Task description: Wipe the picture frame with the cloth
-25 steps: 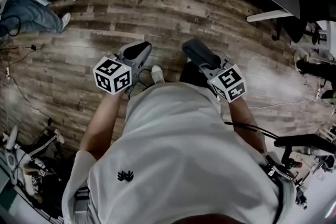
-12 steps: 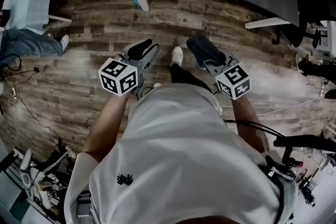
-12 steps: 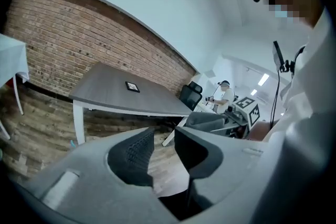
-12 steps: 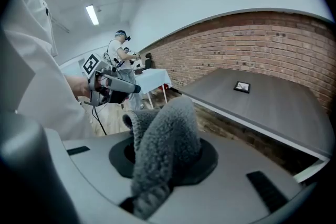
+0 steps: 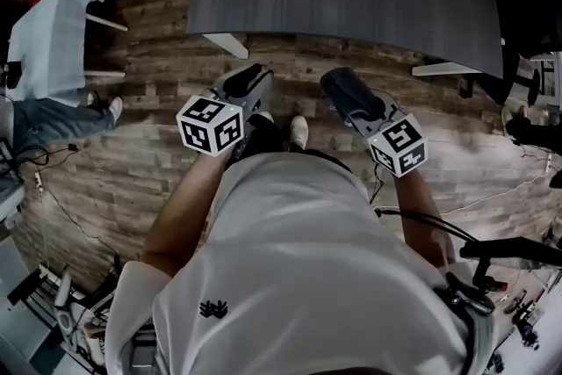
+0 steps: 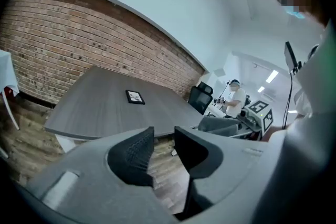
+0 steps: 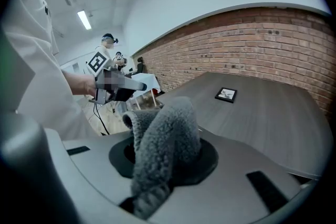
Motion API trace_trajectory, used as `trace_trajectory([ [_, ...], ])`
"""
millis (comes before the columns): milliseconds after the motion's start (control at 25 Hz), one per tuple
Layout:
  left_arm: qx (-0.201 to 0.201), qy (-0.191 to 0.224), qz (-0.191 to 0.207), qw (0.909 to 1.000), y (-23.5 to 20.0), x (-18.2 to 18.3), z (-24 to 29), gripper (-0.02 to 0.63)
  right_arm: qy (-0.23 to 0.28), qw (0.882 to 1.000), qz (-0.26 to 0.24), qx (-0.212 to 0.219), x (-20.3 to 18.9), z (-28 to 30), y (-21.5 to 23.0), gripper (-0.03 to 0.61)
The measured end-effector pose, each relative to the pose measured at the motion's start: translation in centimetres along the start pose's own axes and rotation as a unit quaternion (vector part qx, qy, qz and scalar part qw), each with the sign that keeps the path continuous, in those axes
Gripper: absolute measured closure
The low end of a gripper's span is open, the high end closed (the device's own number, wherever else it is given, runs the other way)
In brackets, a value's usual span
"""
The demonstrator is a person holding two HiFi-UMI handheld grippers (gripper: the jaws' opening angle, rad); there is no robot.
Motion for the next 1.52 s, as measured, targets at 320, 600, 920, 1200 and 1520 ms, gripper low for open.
trace_trajectory([
  [320, -0.013, -0.015, -0.020, 0.9996, -9.5, 7.8, 12.5, 0.495, -0.011, 0.997, 0.048, -0.052, 3.5, 3.8, 6.3, 0.491],
  [600, -0.024, -0.071, -0.008, 0.9972, -16.5, 13.8, 24.3, 0.492, -0.004, 0.988, 0.084, -0.129, 9.5, 5.1, 11.3, 0.491],
  [920, 0.014, -0.101, -0.039, 0.9940, -22.4, 15.7, 35.1, 0.477, -0.023, 0.975, 0.137, -0.175, 8.2, 5.0, 14.5, 0.491],
  [1200, 0.095, -0.120, -0.041, 0.9873, -23.4, 15.5, 41.1, 0.465, -0.031, 0.974, 0.141, -0.173, 7.1, 1.9, 20.3, 0.491],
  [1520, 0.193, -0.115, -0.017, 0.9743, -21.6, 14.9, 43.5, 0.465, -0.039, 0.985, 0.115, -0.125, 5.7, -1.8, 29.7, 0.491],
])
Point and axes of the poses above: the fingertips, and each gripper's own axes: z forward along the fingers, y to its right, x out of its top, the point moved 9 cm from there along -z, backward along the fingers
